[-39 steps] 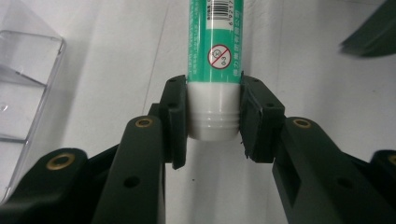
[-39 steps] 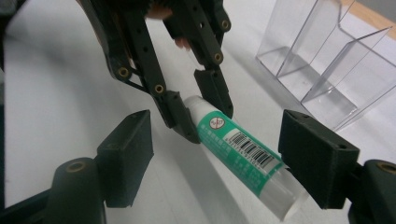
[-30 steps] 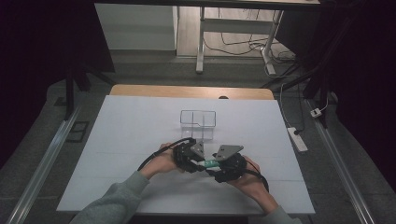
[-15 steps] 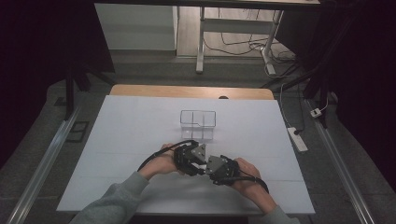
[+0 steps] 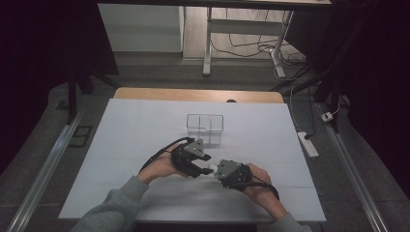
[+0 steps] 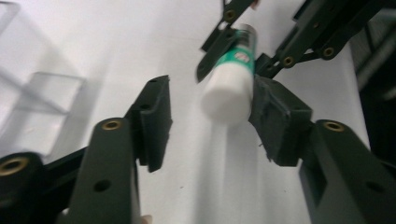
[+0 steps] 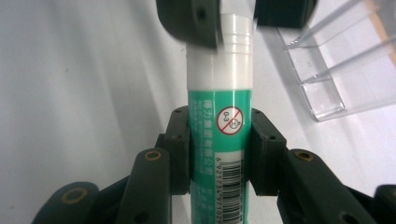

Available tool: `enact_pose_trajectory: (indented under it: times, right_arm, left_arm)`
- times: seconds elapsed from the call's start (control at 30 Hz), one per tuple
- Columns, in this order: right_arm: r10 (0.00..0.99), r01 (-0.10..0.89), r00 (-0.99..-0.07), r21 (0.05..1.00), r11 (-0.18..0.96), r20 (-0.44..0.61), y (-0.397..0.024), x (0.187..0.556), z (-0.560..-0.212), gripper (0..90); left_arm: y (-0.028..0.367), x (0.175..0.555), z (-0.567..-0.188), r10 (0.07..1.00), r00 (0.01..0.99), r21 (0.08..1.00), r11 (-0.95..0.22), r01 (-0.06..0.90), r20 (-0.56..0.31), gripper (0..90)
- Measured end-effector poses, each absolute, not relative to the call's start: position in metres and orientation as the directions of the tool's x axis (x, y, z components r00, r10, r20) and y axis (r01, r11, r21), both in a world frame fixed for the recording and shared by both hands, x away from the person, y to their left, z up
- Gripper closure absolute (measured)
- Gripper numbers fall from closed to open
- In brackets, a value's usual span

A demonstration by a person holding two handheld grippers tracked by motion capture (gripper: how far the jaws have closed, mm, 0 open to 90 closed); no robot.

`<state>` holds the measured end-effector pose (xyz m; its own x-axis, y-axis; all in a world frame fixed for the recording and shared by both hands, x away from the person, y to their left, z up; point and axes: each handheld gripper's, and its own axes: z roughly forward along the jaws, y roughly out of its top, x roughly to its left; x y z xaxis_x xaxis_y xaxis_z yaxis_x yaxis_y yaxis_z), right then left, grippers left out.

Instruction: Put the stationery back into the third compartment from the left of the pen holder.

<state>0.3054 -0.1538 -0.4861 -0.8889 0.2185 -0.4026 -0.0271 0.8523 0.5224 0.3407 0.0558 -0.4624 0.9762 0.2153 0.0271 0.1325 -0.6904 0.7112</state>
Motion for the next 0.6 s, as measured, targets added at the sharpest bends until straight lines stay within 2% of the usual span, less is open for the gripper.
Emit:
enact_pose_trajectory:
  times: [0.13, 0.33, 0.6]
  right_arm:
    - [0.279, 0.024, -0.894, 0.586, 0.810, -0.350, -0.162, 0.311, -0.484, 64.9]
    - [0.322, 0.058, -0.895, 0.636, 0.770, -0.309, -0.169, 0.315, -0.483, 64.9]
    - [0.391, 0.119, -0.889, 0.706, 0.698, -0.237, -0.179, 0.321, -0.479, 64.8]
  left_arm:
    - [0.070, 0.339, -0.460, 0.284, 0.958, 0.735, -0.656, 0.174, 0.027, 42.7]
    - [0.093, 0.332, -0.462, 0.383, 0.923, 0.753, -0.618, 0.228, 0.035, 41.8]
    - [0.121, 0.315, -0.469, 0.465, 0.884, 0.756, -0.596, 0.270, 0.051, 38.6]
